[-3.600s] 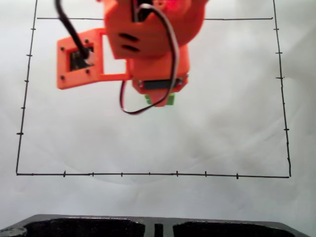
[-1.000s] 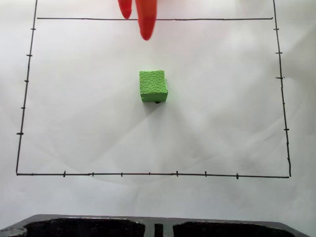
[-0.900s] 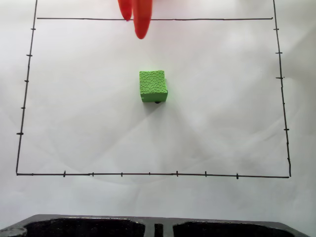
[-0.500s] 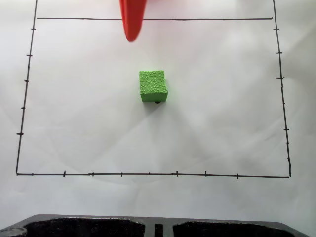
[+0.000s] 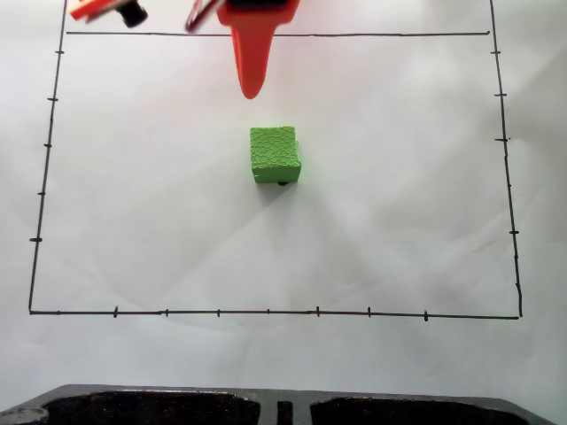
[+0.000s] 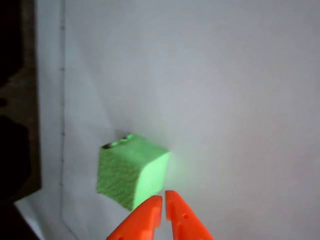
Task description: Grasp the colored block, Place it on the black dot, and then return the arm to the default position.
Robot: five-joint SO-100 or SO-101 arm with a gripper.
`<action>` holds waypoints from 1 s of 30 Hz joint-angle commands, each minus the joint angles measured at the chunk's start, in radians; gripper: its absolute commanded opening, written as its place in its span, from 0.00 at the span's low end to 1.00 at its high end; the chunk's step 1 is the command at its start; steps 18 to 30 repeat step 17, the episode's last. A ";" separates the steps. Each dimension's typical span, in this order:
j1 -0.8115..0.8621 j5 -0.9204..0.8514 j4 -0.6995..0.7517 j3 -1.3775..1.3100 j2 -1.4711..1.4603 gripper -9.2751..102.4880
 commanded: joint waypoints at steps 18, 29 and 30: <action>-0.025 0.021 -0.023 0.000 0.012 0.08; -0.025 0.021 -0.023 0.000 0.012 0.08; -0.025 0.021 -0.023 0.000 0.012 0.08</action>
